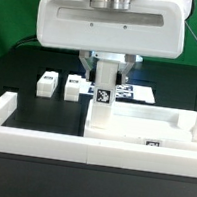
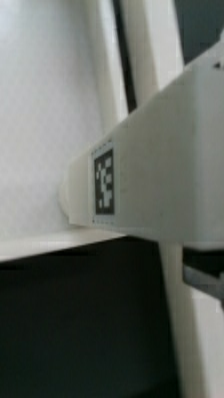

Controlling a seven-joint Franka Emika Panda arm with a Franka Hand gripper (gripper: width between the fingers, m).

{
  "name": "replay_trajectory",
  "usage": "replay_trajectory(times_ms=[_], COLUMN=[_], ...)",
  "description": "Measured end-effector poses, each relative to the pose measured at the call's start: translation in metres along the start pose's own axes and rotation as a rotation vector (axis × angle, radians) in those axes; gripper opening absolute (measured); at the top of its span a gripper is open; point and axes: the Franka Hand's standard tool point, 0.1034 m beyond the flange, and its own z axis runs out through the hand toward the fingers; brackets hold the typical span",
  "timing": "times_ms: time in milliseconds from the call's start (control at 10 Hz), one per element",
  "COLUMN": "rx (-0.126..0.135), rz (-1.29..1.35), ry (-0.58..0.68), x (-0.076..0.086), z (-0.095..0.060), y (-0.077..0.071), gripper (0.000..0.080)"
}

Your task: Assemble desk

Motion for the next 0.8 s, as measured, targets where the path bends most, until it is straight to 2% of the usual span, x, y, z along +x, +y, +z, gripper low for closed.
replay_trajectory(times_ms=[100, 700, 800], rx=[0.013, 0.014, 0.036], rz=[0.100, 0.438, 0.569], ry=[0.006, 0.014, 0.010], x=[0.0006, 0.0018, 0.0012], z=[0.0006, 0.0007, 0.0006], y=[0.0021, 0.0054, 0.0074], gripper=[0.0287, 0.0288, 0.0288])
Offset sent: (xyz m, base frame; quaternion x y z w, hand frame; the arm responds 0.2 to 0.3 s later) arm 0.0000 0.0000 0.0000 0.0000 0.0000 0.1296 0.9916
